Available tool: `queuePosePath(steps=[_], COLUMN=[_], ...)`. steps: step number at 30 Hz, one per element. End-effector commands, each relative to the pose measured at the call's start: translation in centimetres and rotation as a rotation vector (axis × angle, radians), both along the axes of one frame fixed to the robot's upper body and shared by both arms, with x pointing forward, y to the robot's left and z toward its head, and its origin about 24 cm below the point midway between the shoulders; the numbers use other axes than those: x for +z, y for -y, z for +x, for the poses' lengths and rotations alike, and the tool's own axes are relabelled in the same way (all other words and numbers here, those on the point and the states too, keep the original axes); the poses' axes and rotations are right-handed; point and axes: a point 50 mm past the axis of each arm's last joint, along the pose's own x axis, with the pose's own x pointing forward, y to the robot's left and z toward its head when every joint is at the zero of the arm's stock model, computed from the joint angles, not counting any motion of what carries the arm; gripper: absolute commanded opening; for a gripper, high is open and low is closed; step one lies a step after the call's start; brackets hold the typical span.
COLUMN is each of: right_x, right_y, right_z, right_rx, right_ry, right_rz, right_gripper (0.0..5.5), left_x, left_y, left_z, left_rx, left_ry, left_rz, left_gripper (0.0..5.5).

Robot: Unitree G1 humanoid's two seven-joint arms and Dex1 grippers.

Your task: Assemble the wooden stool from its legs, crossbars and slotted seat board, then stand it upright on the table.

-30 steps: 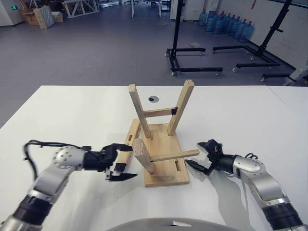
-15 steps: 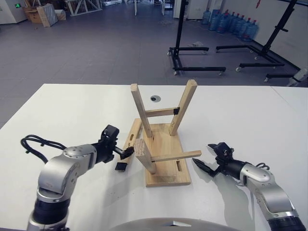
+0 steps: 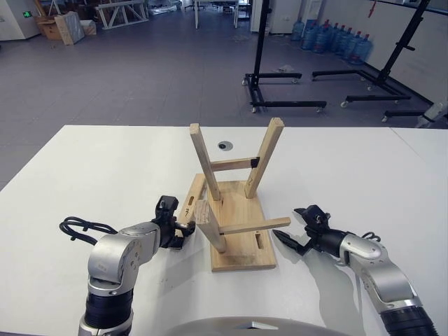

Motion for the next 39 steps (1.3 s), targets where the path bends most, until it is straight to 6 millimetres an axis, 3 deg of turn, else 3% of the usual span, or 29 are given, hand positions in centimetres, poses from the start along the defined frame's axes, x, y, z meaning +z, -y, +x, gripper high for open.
queuePosePath(steps=[1,11,16,23,26,28,30,32,35,37,39], right_x=[-0.1,-0.2,-0.1,-0.2,-0.1,0.3,1.8,4.9,12.5,17.9,24.1], right_y=[-0.2,-0.1,0.0,0.8,1.4,2.4,4.3,7.1,10.9,11.2,9.2], right_z=[0.1,0.1,0.0,-0.3,-0.1,0.4,1.4,3.1,5.5,6.8,7.9], right_rx=[0.004,0.001,-0.007,-0.055,-0.073,-0.103,-0.174,-0.270,-0.383,-0.353,-0.204], right_ry=[-0.002,-0.006,-0.005,-0.002,0.004,0.023,0.069,0.148,0.315,0.419,0.495], right_rz=[-0.008,-0.008,-0.005,-0.003,-0.012,-0.026,-0.031,0.001,0.178,0.356,0.613], right_gripper=[5.40,5.40,5.40,5.40,5.40,5.40,5.40,5.40,5.40,5.40,5.40], left_x=[-1.0,-2.3,-1.8,1.4,3.0,5.2,9.7,15.3,22.0,24.5,25.9], left_y=[0.5,-0.1,0.0,-2.6,-4.9,-6.6,-8.0,-8.5,-7.8,-7.1,-5.4], left_z=[-0.4,-0.5,0.0,3.0,5.1,7.1,9.6,10.7,9.7,8.6,7.4], left_rx=[-0.032,-0.017,-0.032,0.033,0.133,0.212,0.257,0.185,-0.071,-0.234,-0.446], left_ry=[-0.042,-0.087,-0.042,0.178,0.276,0.389,0.600,0.840,1.055,1.089,1.049], left_rz=[-0.017,0.050,0.063,0.195,0.235,0.218,0.146,0.033,-0.273,-0.477,-0.723], left_gripper=[3.62,2.14,2.05,2.05,2.05,2.05,2.05,2.05,2.05,2.05,2.05])
